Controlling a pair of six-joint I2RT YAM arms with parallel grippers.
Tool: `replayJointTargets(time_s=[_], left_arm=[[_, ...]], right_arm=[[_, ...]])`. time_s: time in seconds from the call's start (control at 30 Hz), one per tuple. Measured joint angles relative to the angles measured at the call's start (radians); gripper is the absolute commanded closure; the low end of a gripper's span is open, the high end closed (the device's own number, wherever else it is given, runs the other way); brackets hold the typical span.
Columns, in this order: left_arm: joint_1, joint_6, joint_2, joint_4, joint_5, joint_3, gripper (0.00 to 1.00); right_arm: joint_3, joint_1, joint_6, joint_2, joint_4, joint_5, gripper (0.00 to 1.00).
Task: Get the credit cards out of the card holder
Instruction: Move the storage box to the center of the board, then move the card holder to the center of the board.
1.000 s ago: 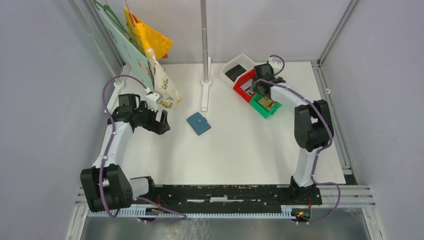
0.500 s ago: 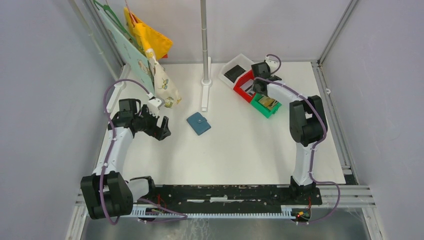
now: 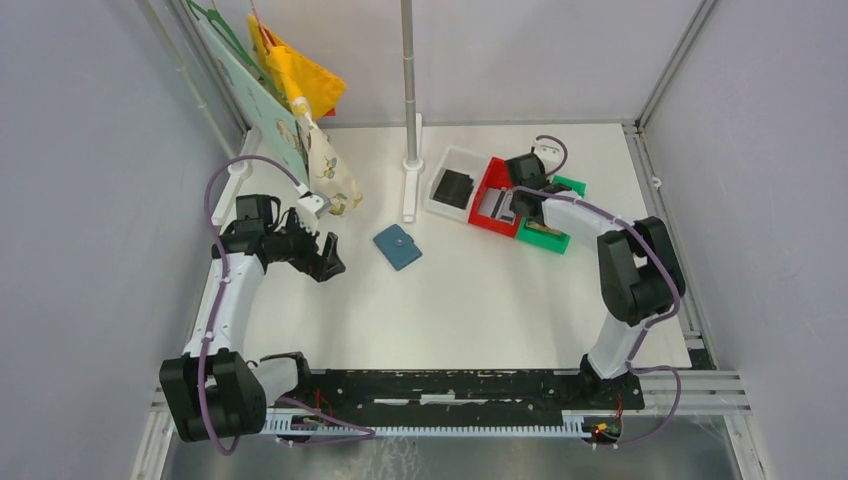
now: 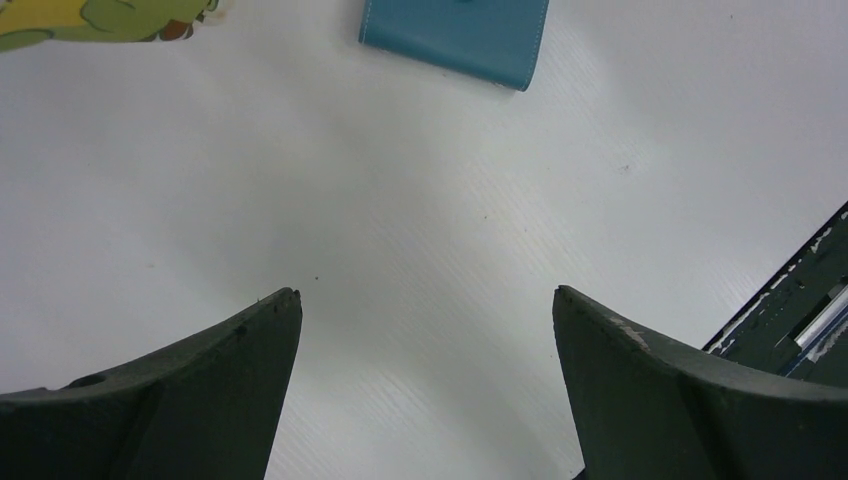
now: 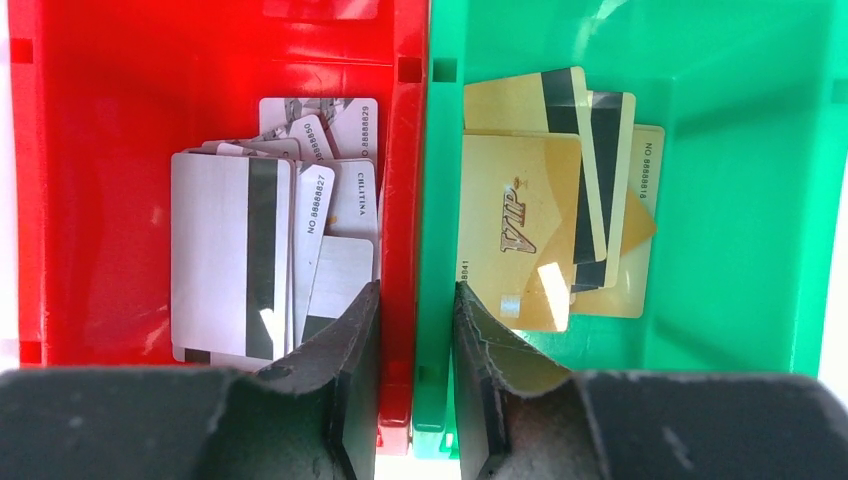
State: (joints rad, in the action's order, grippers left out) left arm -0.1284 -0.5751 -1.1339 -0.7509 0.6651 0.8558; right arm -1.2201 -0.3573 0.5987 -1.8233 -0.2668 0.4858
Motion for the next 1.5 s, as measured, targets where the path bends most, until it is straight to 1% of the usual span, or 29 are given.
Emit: replayJointTargets(time_s=[0.13, 0.5, 0.57, 0.6, 0.67, 0.73, 0.77, 0.8, 0.93, 1.03, 1.13, 1.2, 1.27, 1.4, 1.5], left_arm=[[0.005, -0.021, 0.003, -0.031, 0.022, 0.013, 0.0], [0.013, -0.065, -0.004, -0.113, 0.054, 0.035, 0.0], [0.013, -0.074, -0.004, -0.123, 0.057, 0.038, 0.0], [0.013, -0.077, -0.004, -0.132, 0.061, 0.042, 0.0], [0.013, -0.084, -0.004, -0.141, 0.068, 0.051, 0.0], [0.013, -0.089, -0.004, -0.143, 0.071, 0.062, 0.0], [0.014, -0.093, -0.004, -0.143, 0.072, 0.066, 0.0], [0.014, -0.096, -0.004, -0.143, 0.072, 0.068, 0.0], [0.015, -0.098, -0.013, -0.15, 0.072, 0.076, 0.0], [0.015, -0.098, -0.022, -0.155, 0.071, 0.083, 0.0], [0.015, -0.098, -0.026, -0.16, 0.065, 0.093, 0.0], [0.015, -0.098, -0.027, -0.159, 0.053, 0.103, 0.0], [0.011, -0.097, -0.029, -0.159, 0.037, 0.115, 0.0], [-0.023, -0.095, -0.036, -0.156, 0.009, 0.133, 0.0], [-0.084, -0.096, -0.04, -0.153, -0.006, 0.144, 0.0]], right_arm=[[0.108, -0.037, 0.007, 0.094, -0.005, 0.009, 0.81], [0.216, -0.166, 0.002, 0.189, -0.004, 0.023, 0.81], [0.235, -0.179, 0.001, 0.206, -0.002, 0.023, 0.8], [0.245, -0.184, -0.002, 0.214, 0.002, 0.024, 0.76], [0.262, -0.195, -0.005, 0.229, 0.008, 0.026, 0.66], [0.277, -0.203, -0.014, 0.242, 0.01, 0.03, 0.54], [0.281, -0.206, -0.019, 0.247, 0.01, 0.031, 0.46], [0.282, -0.211, -0.032, 0.251, 0.006, 0.036, 0.39], [0.267, -0.22, -0.078, 0.275, -0.008, 0.051, 0.17], [0.229, -0.232, -0.112, 0.302, -0.02, 0.069, 0.12], [0.201, -0.266, -0.154, 0.365, -0.007, 0.081, 0.02], [0.17, -0.317, -0.188, 0.391, 0.002, 0.08, 0.02], [0.117, -0.379, -0.227, 0.381, 0.016, 0.061, 0.02], [-0.035, -0.52, -0.317, 0.274, 0.032, 0.018, 0.02], [-0.196, -0.612, -0.381, 0.124, 0.02, -0.019, 0.02]])
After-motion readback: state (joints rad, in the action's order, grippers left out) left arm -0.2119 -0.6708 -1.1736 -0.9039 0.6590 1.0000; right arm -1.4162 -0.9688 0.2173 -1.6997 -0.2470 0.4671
